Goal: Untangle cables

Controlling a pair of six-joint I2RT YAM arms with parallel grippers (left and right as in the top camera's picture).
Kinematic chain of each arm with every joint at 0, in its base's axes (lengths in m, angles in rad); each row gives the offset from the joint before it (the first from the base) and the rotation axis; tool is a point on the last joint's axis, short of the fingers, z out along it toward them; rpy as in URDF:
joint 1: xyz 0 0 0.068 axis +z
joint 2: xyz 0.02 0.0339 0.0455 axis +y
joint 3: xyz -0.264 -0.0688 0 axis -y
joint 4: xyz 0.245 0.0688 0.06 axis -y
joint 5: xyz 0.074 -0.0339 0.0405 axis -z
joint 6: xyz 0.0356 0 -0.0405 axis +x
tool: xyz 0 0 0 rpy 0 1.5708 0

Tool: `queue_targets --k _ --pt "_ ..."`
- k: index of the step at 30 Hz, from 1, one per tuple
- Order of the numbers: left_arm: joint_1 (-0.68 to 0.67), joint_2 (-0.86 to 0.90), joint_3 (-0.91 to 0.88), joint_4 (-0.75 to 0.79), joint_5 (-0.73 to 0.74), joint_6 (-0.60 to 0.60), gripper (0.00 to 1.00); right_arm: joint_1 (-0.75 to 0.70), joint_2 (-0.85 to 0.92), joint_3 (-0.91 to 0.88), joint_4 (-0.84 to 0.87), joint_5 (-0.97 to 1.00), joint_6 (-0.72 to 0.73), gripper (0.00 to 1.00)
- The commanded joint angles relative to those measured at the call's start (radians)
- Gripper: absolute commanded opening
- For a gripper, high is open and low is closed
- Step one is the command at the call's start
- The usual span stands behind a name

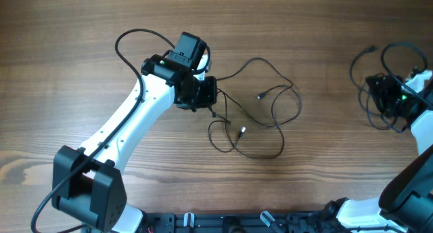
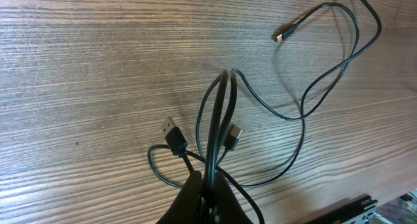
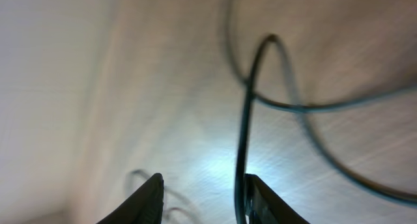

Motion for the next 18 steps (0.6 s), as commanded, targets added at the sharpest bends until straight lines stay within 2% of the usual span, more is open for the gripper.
queue_targets --k 1,3,4,6,8,10,18 --pt "-0.005 0.01 0.003 -0.004 -0.006 0.005 0.04 0.003 -0.008 0.001 0.017 -0.133 0.06 0.48" --pt "-0.005 0.01 0.003 -0.005 -0.006 0.005 0.04 0.003 -0.007 0.001 -0.031 -0.023 0.05 0.56" --pt "-0.005 0.01 0.003 -0.007 -0.006 0.005 0.04 0.003 -0.008 0.001 -0.071 0.053 0.05 0.67" --pt "-0.005 0.01 0.003 -0.011 -0.006 0.005 0.04 0.003 -0.007 0.001 -0.203 0.321 0.059 0.73" --pt "-0.005 0.01 0.003 -0.013 -0.006 0.005 0.04 0.002 -0.007 0.001 -0.309 0.57 0.059 0.89" --pt "-0.005 0.01 0.003 -0.013 -0.006 0.005 0.04 0.002 -0.007 0.001 -0.332 0.675 0.058 1.0" --pt "-0.005 0.01 0.003 -0.025 -0.006 0.005 0.04 0.002 -0.013 0.044 -0.309 0.676 0.133 1.0"
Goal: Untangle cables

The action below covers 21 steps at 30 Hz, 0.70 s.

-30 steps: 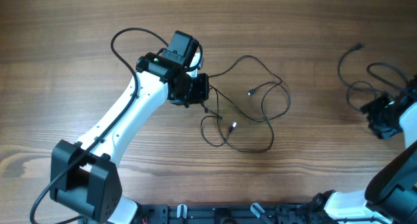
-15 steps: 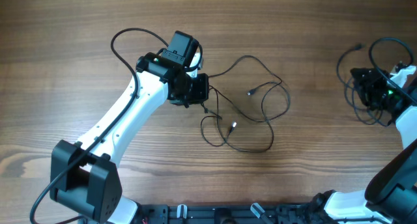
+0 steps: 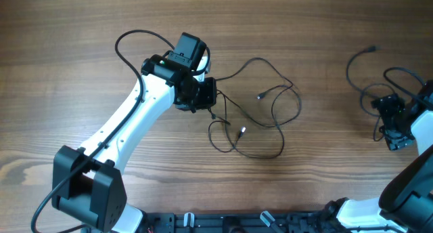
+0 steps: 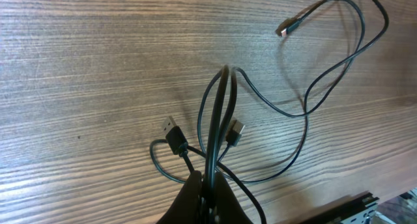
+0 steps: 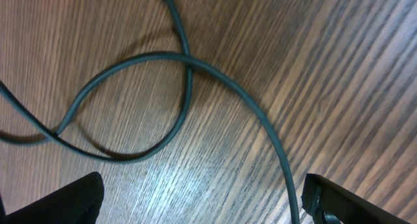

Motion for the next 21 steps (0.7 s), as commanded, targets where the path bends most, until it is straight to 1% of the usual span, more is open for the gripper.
queue_targets --k 1,2,3,5,7,9,10,13,16,19,21 --pt "-0.005 0.01 0.003 -0.009 -0.006 0.005 0.04 0.002 -0.027 0.066 0.002 0.036 0.013 1.0" --pt "-0.005 0.01 0.003 -0.008 -0.007 0.005 0.04 0.002 -0.042 0.084 0.01 0.012 -0.032 1.0" --pt "-0.005 0.01 0.003 -0.008 -0.006 0.005 0.04 0.002 -0.061 0.102 0.029 -0.045 -0.099 1.0" --pt "-0.005 0.01 0.003 -0.008 -0.007 0.005 0.04 0.002 -0.1 0.129 0.046 -0.145 -0.186 1.0" --pt "-0.005 0.01 0.003 -0.008 -0.007 0.005 0.04 0.002 -0.15 0.148 0.076 -0.253 -0.209 1.0" --pt "-0.005 0.01 0.003 -0.008 -0.006 0.005 0.04 0.002 -0.207 0.149 0.138 -0.441 -0.293 1.0" --pt "-0.005 0.01 0.003 -0.008 -0.007 0.005 0.04 0.002 -0.23 0.149 0.164 -0.501 -0.307 1.0" --pt "-0.005 0.01 0.003 -0.005 -0.007 0.005 0.04 0.002 -0.288 0.149 0.187 -0.523 -0.255 1.0" --pt "-0.005 0.01 0.003 0.005 -0.006 0.005 0.04 0.006 -0.308 0.149 0.139 -0.527 -0.265 1.0" --pt "-0.005 0.01 0.003 0.01 -0.006 0.005 0.04 0.017 -0.307 0.148 0.048 -0.607 -0.367 1.0" --pt "-0.005 0.01 0.003 0.01 -0.006 0.005 0.04 0.028 -0.307 0.147 0.005 -0.66 -0.364 1.0"
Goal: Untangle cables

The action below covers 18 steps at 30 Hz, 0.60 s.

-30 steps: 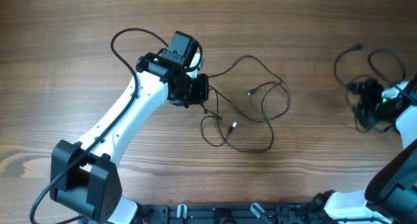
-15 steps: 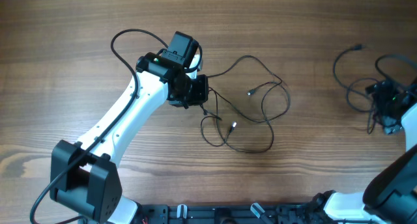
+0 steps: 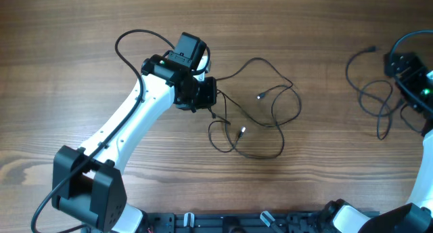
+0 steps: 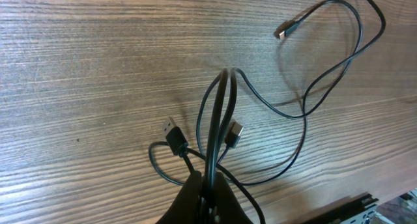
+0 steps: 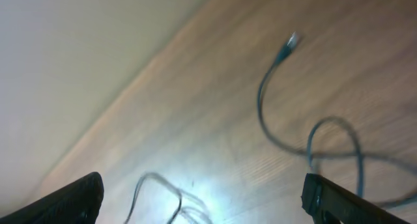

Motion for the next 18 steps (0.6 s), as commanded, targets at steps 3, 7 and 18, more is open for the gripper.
queue_targets --k 3,7,18 --pt "-0.005 0.01 0.003 0.006 -0.006 0.005 0.04 0.068 -0.007 -0.003 -0.04 -0.144 -0.063 0.88" --pt "-0.005 0.01 0.003 0.017 -0.006 0.005 0.04 0.211 -0.005 -0.027 -0.107 -0.046 -0.085 0.84" --pt "0.007 0.01 0.003 -0.037 -0.25 -0.079 0.04 0.738 0.132 -0.034 -0.181 0.369 -0.11 0.86"
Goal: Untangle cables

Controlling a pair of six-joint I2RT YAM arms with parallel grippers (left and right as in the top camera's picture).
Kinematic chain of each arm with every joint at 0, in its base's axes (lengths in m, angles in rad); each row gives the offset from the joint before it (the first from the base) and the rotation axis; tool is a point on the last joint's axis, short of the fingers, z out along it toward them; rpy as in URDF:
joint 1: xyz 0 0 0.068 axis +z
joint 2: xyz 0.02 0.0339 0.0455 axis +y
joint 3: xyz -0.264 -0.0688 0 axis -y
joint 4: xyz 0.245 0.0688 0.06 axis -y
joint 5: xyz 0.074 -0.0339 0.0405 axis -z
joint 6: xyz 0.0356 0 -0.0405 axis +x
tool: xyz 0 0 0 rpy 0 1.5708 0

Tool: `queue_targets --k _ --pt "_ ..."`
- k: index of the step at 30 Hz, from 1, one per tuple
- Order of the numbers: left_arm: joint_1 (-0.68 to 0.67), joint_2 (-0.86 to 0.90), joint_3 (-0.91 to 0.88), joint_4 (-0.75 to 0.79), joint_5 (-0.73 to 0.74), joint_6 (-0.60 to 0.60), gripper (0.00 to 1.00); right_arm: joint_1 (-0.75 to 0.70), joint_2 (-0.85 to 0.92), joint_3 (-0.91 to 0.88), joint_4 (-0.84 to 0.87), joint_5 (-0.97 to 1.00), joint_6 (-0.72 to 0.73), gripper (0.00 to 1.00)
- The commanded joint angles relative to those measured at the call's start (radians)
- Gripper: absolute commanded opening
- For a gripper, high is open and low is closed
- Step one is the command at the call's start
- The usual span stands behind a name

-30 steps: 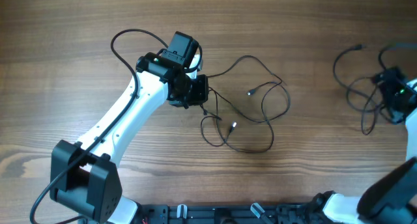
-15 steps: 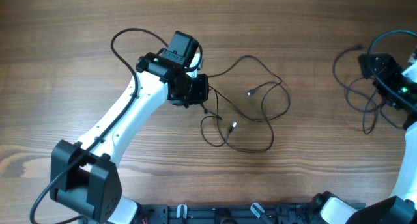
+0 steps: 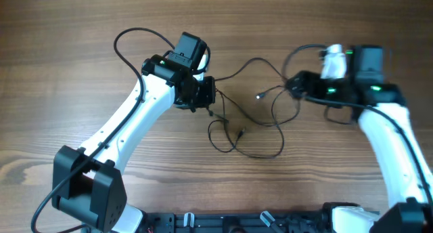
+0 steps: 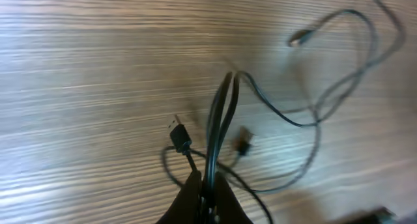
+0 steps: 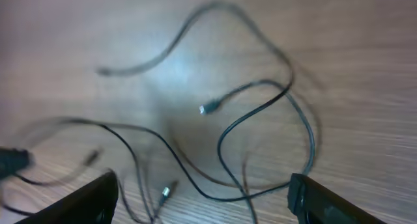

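Note:
A tangle of thin black cables (image 3: 254, 124) lies in the middle of the wooden table. My left gripper (image 3: 207, 97) is at the tangle's left end, shut on a doubled cable strand (image 4: 221, 113) that runs up out of its fingers (image 4: 195, 191). A USB plug (image 4: 177, 134) and a smaller connector (image 4: 244, 143) lie beside that strand. My right gripper (image 3: 293, 85) hovers over the tangle's right loops, its jaws wide open and holding nothing. Below it in the right wrist view lie a connector tip (image 5: 207, 109) and a second plug (image 5: 168, 192).
Bare wooden table (image 3: 81, 30) surrounds the tangle. A black loop (image 3: 336, 116) shows below the right forearm. The left arm's own cable (image 3: 132, 40) arcs over the table at upper left. The arm bases sit at the front edge.
My right arm has moved from the far right edge of the table to above the right side of the central tangle, still open. The left gripper keeps its hold on the strand.
My right gripper was first in among a separate cable at the far right. It then stood open above that cable, and later higher at the right edge with the cable on the table. Now it is over the central tangle. The left gripper stayed shut on the strand throughout.

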Motion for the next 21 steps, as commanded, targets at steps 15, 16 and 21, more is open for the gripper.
queue_targets --k 15,16,21 --pt "0.162 0.01 0.003 -0.088 -0.214 -0.117 0.08 0.167 0.336 -0.01 0.177 0.07 0.224 0.79" --pt "0.161 0.01 0.003 -0.086 -0.214 -0.117 0.08 0.172 0.338 -0.01 0.185 0.07 0.232 0.78" --pt "0.161 0.01 0.003 -0.084 -0.214 -0.117 0.08 0.208 0.347 -0.012 0.209 0.08 0.367 0.74"
